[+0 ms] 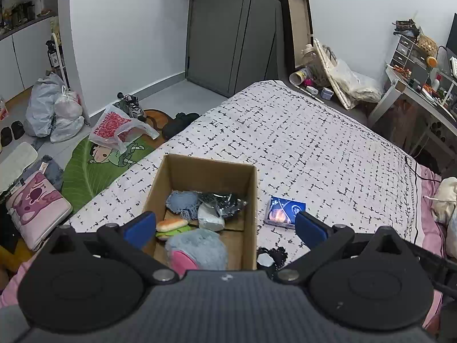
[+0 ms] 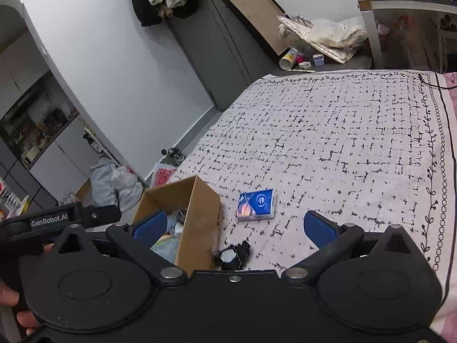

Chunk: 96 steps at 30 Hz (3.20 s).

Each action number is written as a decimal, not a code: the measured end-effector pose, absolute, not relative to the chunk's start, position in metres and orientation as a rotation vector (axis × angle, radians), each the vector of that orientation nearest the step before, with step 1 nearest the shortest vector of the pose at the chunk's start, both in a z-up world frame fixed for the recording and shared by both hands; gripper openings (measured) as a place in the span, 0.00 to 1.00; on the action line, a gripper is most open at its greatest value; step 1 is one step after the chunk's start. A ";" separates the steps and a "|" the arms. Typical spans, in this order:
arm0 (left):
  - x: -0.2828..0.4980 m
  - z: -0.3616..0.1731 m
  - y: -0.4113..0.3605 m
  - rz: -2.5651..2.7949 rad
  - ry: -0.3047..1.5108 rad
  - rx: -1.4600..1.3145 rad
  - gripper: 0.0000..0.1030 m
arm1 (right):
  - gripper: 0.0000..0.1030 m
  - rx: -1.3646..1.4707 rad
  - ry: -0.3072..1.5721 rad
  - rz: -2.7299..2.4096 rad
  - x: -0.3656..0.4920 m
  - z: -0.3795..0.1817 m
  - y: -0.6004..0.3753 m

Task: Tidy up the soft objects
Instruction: 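Withdraw both grippers from the box toward the blue tissue pack, then grasp the small black beaded item with the right gripper, then grasp the blue tissue pack with the left gripper while the right holds the black item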

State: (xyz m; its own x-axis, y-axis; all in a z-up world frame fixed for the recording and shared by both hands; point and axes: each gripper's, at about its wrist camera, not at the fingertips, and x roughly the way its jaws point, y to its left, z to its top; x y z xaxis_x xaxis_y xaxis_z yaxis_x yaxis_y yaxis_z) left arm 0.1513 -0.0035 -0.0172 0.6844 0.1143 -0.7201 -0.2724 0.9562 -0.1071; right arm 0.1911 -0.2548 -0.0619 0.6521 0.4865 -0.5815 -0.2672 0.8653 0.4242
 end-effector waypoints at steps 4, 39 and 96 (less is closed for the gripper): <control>0.150 -0.016 -0.015 0.227 0.802 -0.214 1.00 | 1.00 0.350 0.742 0.440 0.187 -0.062 -0.271; 0.219 -0.074 -0.086 0.064 0.936 -0.149 0.75 | 0.60 0.732 0.960 0.432 0.231 -0.180 -0.303; 0.351 -0.171 -0.106 0.018 1.187 0.054 0.74 | 0.08 0.711 0.939 0.115 0.265 -0.213 -0.285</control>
